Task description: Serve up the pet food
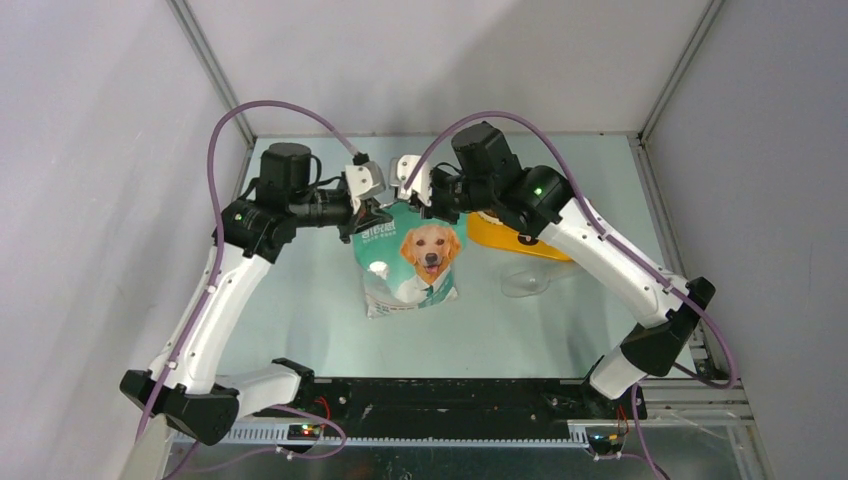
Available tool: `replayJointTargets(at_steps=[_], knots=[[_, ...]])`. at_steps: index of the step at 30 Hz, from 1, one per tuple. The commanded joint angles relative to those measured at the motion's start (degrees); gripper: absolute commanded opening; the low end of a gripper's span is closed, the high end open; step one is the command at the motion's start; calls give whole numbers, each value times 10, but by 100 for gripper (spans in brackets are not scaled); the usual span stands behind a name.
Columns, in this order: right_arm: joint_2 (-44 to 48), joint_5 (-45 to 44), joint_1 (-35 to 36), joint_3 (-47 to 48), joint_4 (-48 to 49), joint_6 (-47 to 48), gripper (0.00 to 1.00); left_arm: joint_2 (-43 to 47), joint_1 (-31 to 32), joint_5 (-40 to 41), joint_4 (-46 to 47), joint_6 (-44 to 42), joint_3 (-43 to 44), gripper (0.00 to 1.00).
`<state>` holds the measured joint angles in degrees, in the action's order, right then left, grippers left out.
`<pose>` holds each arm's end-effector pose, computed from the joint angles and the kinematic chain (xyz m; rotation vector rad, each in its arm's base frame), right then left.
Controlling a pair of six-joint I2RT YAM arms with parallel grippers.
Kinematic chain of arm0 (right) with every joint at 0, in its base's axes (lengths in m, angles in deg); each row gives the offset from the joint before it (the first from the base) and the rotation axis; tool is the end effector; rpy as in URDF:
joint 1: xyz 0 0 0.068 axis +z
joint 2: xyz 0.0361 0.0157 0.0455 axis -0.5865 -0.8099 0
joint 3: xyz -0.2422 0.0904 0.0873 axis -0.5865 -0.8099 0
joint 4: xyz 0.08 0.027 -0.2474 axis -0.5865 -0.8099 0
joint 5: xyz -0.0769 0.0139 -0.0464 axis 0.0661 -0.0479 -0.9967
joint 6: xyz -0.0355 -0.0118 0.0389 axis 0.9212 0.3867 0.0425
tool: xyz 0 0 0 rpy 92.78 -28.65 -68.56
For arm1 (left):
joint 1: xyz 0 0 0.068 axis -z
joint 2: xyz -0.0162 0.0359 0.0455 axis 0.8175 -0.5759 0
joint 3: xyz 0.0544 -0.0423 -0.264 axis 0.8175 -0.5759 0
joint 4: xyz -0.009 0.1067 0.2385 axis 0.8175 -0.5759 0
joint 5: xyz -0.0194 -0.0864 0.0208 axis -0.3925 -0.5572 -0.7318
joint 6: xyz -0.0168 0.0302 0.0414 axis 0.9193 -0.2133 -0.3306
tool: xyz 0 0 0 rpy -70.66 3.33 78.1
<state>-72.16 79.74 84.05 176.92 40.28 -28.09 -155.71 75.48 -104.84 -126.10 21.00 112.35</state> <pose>0.2214 0.2664 0.4337 -1.5794 1.3827 0.5016 0.1990 -0.1013 0.4191 1.2915 1.5678 -0.6728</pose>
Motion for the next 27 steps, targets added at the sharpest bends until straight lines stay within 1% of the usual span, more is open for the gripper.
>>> replayJointTargets(at_steps=[1,2,3,4,5,6,7,8,10,14,16,18,20,21,22,23,25,27], knots=[[12,-49,-27,12,2,28,21,34,-12,7,-13,21,3,0],[14,-45,-24,6,-5,31,30,32,-12,6,-9,21,3,1],[18,-44,-21,-7,-6,36,32,30,-12,5,-7,25,5,3],[20,-40,-19,-11,-12,39,33,30,-12,5,1,27,5,12],[24,-34,-20,-18,-17,46,32,27,-12,5,5,34,5,17],[27,-32,-21,-21,-22,48,26,26,-11,5,14,39,5,26],[30,-27,-23,-24,-24,50,21,23,-9,5,17,45,7,30],[32,-24,-25,-24,-27,51,10,21,-7,5,25,49,9,34],[35,-13,-31,-20,-30,51,0,13,3,12,36,60,21,37],[30,3,-42,0,-32,38,0,-16,25,23,40,60,42,39],[26,14,-45,14,-32,26,0,-27,36,40,38,53,48,38],[24,26,-48,26,-32,16,0,-32,44,51,34,47,52,32],[24,30,-51,33,-28,8,0,-34,47,54,35,47,55,23],[24,33,-53,37,-26,4,0,-34,47,53,33,46,56,15],[24,37,-62,41,-25,-5,0,-33,48,54,32,45,58,10],[24,46,-69,43,-22,-13,0,-31,48,55,30,45,59,3],[23,65,-96,52,-12,-47,0,-25,46,68,25,45,61,0],[21,108,-141,59,3,-104,0,-12,41,98,34,54,55,0]])
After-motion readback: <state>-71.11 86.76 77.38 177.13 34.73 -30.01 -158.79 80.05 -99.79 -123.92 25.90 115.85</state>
